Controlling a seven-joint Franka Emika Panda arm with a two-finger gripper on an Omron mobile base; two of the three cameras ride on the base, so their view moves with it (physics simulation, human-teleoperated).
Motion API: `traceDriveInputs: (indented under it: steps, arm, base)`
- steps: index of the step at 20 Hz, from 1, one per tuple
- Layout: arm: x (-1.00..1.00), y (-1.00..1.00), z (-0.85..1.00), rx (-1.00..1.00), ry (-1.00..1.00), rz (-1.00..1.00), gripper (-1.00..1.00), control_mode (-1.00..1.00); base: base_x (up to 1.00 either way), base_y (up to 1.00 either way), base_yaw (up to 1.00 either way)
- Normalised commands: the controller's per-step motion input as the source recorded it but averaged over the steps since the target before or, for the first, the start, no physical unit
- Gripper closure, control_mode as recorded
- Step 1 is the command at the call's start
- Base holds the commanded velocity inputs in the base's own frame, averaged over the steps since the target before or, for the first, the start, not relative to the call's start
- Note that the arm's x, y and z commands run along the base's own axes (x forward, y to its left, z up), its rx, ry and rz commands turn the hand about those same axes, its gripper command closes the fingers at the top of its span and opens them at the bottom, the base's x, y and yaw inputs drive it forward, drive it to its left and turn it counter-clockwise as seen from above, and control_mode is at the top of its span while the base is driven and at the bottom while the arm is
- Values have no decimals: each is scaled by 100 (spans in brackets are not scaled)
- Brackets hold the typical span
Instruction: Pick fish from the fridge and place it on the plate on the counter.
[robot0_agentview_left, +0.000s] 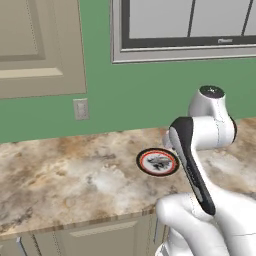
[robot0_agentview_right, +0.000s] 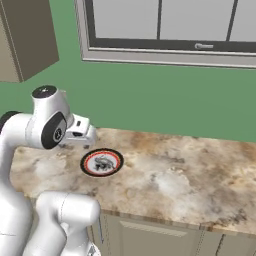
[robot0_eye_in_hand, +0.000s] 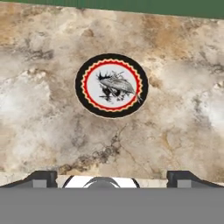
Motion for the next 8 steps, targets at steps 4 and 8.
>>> traceDriveInputs:
  steps: [4, 8]
  arm:
    - [-95, -4, 47, 3, -2, -6, -100, -100]
    - [-71, -2, 53, 0, 0, -2, -100, -100]
  base:
    - [0, 0, 0]
    - [0, 0, 0]
